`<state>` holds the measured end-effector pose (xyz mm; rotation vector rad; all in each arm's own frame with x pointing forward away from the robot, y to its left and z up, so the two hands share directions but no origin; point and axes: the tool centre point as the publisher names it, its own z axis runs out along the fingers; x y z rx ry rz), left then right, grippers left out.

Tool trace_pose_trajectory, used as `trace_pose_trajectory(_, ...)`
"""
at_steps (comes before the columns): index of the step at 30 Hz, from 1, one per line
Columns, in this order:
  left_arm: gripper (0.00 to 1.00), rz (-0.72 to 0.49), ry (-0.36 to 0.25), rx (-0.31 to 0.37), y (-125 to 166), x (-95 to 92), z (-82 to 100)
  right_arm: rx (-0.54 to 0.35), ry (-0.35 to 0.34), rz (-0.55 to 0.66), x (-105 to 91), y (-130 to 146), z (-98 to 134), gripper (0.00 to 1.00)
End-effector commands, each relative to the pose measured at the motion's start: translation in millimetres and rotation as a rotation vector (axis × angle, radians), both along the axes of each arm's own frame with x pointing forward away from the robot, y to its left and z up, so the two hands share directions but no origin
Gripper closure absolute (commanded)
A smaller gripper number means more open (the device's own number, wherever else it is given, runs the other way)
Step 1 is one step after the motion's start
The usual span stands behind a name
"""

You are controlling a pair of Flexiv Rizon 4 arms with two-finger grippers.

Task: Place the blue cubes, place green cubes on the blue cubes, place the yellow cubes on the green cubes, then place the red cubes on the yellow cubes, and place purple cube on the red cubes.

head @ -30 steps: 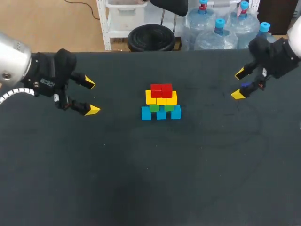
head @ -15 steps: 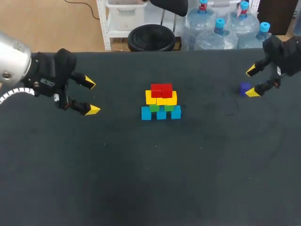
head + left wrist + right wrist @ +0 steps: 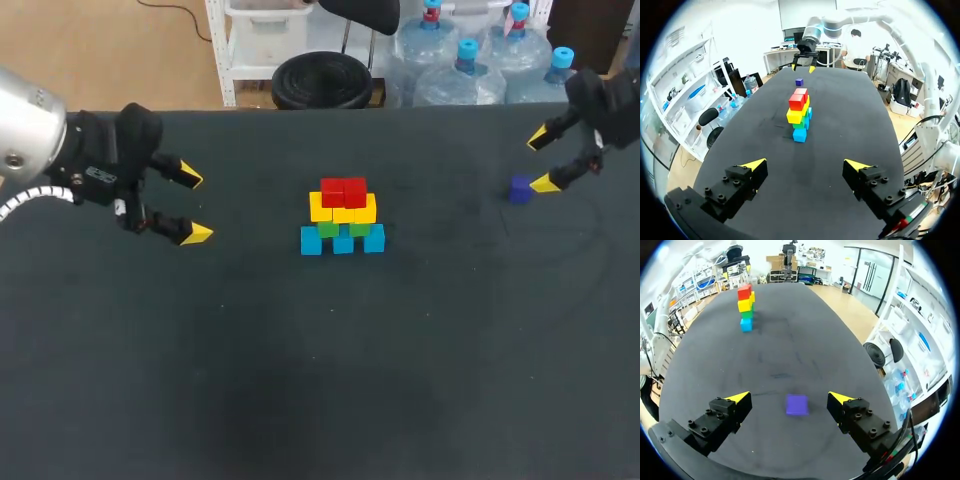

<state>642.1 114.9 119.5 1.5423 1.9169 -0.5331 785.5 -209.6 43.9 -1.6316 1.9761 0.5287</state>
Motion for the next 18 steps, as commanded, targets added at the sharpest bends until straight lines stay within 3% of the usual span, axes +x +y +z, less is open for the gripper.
trace_pose_trajectory(1,0.0,-0.002,-0.005,-0.006,1,-0.8,-1.0,-0.002,0.014,-0.006,11.5,-2,-7,0.0)
trace_pose_trajectory(9,0.0,-0.002,-0.005,-0.006,1,-0.8,-1.0,-0.021,-0.03,-0.084,15.4,-5,-19,0.0)
trace_pose_trajectory(18,0.0,-0.002,-0.005,-0.006,1,-0.8,-1.0,-0.004,-0.015,-0.093,14.0,-7,-33,0.0)
